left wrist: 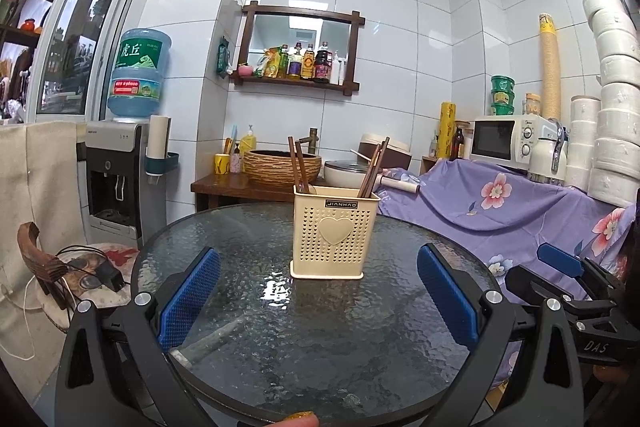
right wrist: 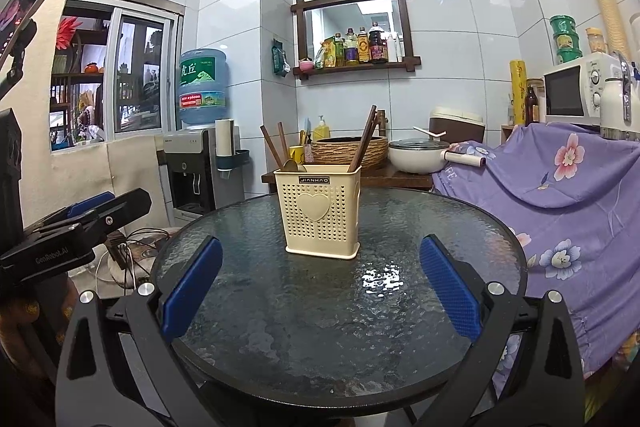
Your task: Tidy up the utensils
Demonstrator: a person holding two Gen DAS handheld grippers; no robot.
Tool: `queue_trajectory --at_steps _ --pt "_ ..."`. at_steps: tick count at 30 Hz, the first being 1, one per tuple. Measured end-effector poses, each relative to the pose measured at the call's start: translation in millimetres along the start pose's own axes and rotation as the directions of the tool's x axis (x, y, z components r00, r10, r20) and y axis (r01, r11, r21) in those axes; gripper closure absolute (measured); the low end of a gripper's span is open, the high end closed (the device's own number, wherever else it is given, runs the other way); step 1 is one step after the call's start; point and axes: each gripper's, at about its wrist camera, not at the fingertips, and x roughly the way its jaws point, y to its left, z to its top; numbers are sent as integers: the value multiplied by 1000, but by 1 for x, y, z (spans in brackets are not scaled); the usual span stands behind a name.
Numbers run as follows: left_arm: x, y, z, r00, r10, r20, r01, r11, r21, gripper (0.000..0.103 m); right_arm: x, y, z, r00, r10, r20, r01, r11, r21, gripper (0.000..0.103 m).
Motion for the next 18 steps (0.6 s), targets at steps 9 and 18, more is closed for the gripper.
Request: queue_trajectory --at_steps 9,18 --pt "1 -4 1 1000 11 0 -11 1000 12 6 0 -1 0 1000 1 -2 -1 1000 0 6" --pt "2 -4 1 1000 23 -1 -23 1000 1 6 0 -1 0 1000 0 -4 0 1000 1 6"
